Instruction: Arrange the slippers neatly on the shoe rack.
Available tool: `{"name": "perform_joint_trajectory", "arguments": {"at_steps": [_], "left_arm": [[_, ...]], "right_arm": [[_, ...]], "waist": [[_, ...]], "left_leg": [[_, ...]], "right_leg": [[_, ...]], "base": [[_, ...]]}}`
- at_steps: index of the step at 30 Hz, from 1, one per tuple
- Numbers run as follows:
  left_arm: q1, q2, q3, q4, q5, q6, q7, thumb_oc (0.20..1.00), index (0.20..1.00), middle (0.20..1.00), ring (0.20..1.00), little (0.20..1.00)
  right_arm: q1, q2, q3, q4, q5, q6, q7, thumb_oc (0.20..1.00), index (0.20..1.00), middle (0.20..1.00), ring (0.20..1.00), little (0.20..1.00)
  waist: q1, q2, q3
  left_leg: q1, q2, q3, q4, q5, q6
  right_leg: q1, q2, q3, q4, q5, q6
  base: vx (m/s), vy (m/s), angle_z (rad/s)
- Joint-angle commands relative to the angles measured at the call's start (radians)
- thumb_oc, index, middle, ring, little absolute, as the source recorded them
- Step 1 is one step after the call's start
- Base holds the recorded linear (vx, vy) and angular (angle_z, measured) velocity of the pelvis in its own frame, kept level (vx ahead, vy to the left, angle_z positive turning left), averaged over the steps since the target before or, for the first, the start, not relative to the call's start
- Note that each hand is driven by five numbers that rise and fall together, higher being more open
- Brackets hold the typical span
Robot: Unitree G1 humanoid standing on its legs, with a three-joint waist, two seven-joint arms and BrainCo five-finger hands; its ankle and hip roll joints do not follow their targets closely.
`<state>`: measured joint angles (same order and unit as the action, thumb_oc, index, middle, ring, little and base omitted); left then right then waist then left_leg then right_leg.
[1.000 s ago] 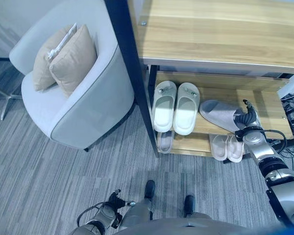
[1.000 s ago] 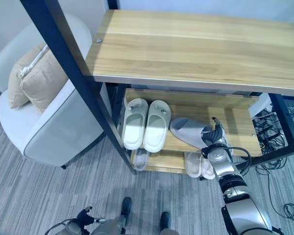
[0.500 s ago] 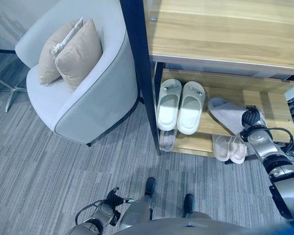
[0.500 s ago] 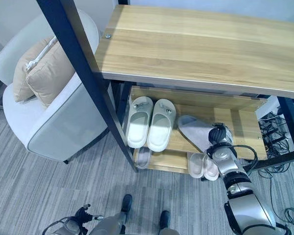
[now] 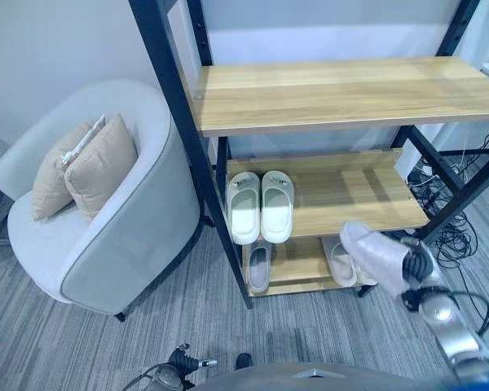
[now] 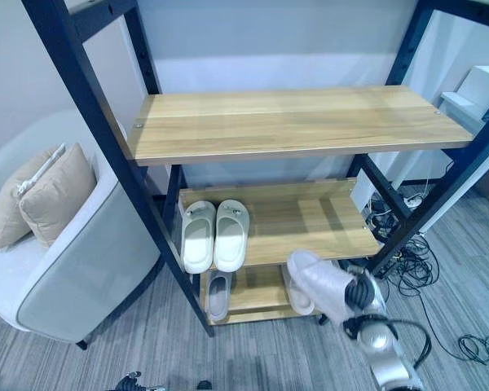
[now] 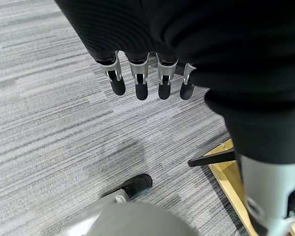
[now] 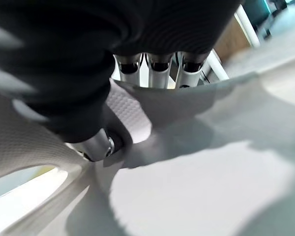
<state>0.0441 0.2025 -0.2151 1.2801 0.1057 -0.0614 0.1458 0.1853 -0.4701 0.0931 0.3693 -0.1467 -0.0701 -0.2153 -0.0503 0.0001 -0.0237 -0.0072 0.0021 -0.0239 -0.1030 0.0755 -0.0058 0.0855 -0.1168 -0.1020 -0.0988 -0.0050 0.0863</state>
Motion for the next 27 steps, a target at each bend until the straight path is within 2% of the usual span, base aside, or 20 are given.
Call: {"name": "perform_joint_trajectory", "arguments": {"at_steps": [1, 4, 5, 6, 12, 14, 19, 21, 23, 25, 27], "left_arm": [[-0.086, 0.016, 0.018, 0.09, 0.02, -0.013, -0.023, 1.0, 1.0, 1.0, 1.0, 1.0], [-0.068, 0.011, 0.026, 0.09, 0.022, -0.016, -0.031, 1.0, 1.0, 1.0, 1.0, 1.0], [-0.022, -0.013, 0.018, 0.101, 0.041, -0.022, -0.025, 1.0, 1.0, 1.0, 1.0, 1.0], [-0.02, -0.009, 0.023, 0.097, 0.077, -0.015, -0.021, 1.0, 1.0, 1.0, 1.0, 1.0], [-0.013, -0.002, 0.017, 0.061, 0.066, -0.025, -0.018, 1.0, 1.0, 1.0, 1.0, 1.0], [-0.015, -0.003, 0.012, 0.059, 0.058, -0.025, -0.02, 1.0, 1.0, 1.0, 1.0, 1.0], [-0.029, -0.002, -0.004, 0.051, 0.05, -0.027, -0.026, 1.0, 1.0, 1.0, 1.0, 1.0], [-0.043, 0.001, -0.016, 0.048, 0.051, -0.027, -0.031, 1.0, 1.0, 1.0, 1.0, 1.0], [-0.052, 0.006, -0.023, 0.047, 0.053, -0.027, -0.028, 1.0, 1.0, 1.0, 1.0, 1.0], [-0.068, 0.017, -0.019, 0.045, 0.055, -0.025, -0.028, 1.0, 1.0, 1.0, 1.0, 1.0], [-0.073, 0.021, -0.015, 0.045, 0.043, -0.027, -0.023, 1.0, 1.0, 1.0, 1.0, 1.0]], "right_arm": [[-0.088, -0.021, -0.063, -0.047, -0.021, -0.069, 0.015, 0.2, 0.2, 0.2, 0.2, 0.2], [-0.039, -0.004, -0.077, -0.062, -0.016, -0.075, 0.025, 0.2, 0.2, 0.2, 0.2, 0.2], [-0.044, 0.014, -0.085, -0.039, -0.005, -0.081, 0.005, 0.2, 0.2, 0.2, 0.2, 0.2], [-0.001, 0.04, -0.082, -0.038, -0.017, -0.086, 0.007, 0.2, 0.2, 0.2, 0.2, 0.2], [0.005, 0.056, -0.09, -0.001, -0.006, -0.083, 0.005, 0.2, 0.2, 0.2, 0.2, 0.2], [-0.017, 0.058, -0.078, 0.015, 0.003, -0.08, 0.01, 0.2, 0.2, 0.2, 0.2, 0.2], [-0.059, 0.067, -0.047, 0.046, 0.021, -0.074, 0.025, 0.2, 0.2, 0.2, 0.2, 0.2], [-0.075, 0.078, -0.026, 0.073, 0.034, -0.07, 0.035, 0.2, 0.2, 0.2, 0.2, 0.2], [-0.09, 0.084, -0.009, 0.074, 0.036, -0.069, 0.039, 0.2, 0.2, 0.2, 0.2, 0.2], [-0.091, 0.105, 0.019, 0.087, 0.036, -0.068, 0.049, 0.2, 0.2, 0.2, 0.2, 0.2], [-0.102, 0.107, 0.036, 0.098, 0.039, -0.068, 0.052, 0.2, 0.2, 0.2, 0.2, 0.2]], "waist": [[0.017, -0.016, 0.037], [0.009, -0.014, 0.032], [0.017, -0.02, 0.036], [0.024, -0.032, 0.052], [0.032, -0.034, 0.087], [0.036, -0.037, 0.102], [0.037, -0.044, 0.105], [0.031, -0.047, 0.114], [0.023, -0.053, 0.141], [0.027, -0.056, 0.162], [0.028, -0.057, 0.177]], "left_leg": [[0.041, 0.026, 0.05, 0.016, -0.127, -0.02], [0.057, 0.02, 0.052, 0.016, -0.132, -0.015], [0.059, 0.018, 0.046, 0.016, -0.131, -0.014], [0.07, 0.012, 0.036, 0.016, -0.131, -0.009], [0.107, 0.003, 0.045, 0.033, -0.141, 0.012], [0.075, -0.001, 0.054, 0.093, -0.163, 0.022], [0.027, -0.017, 0.061, 0.142, -0.185, 0.038], [0.02, -0.031, 0.056, 0.145, -0.189, 0.059], [0.02, -0.043, 0.062, 0.159, -0.194, 0.076], [0.031, -0.041, 0.067, 0.167, -0.205, 0.081], [0.053, -0.039, 0.067, 0.161, -0.21, 0.079]], "right_leg": [[0.066, -0.048, -0.029, 0.021, -0.069, 0.05], [0.075, -0.052, -0.026, 0.031, -0.075, 0.052], [0.078, -0.053, -0.032, 0.037, -0.077, 0.05], [0.085, -0.057, -0.041, 0.064, -0.094, 0.049], [0.08, -0.073, -0.023, 0.111, -0.096, 0.055], [0.061, -0.079, -0.007, 0.13, -0.093, 0.055], [0.02, -0.093, 0.003, 0.159, -0.079, 0.065], [-0.05, -0.107, 0.013, 0.287, -0.061, 0.074], [-0.112, -0.124, 0.027, 0.397, 0.011, 0.078], [-0.175, -0.122, 0.008, 0.482, 0.0, 0.069], [-0.201, -0.113, -0.016, 0.446, -0.006, 0.06]], "base": [[0.0, 0.003, -0.1], [0.01, 0.005, -0.03], [0.01, -0.019, -0.05], [0.01, -0.02, 0.04], [0.0, 0.028, 0.09], [-0.08, 0.068, -0.24], [-0.08, 0.116, -0.15], [-0.08, 0.203, -0.06], [-0.09, 0.123, 0.04], [-0.02, 0.097, 0.01], [0.01, 0.025, 0.01]]}}
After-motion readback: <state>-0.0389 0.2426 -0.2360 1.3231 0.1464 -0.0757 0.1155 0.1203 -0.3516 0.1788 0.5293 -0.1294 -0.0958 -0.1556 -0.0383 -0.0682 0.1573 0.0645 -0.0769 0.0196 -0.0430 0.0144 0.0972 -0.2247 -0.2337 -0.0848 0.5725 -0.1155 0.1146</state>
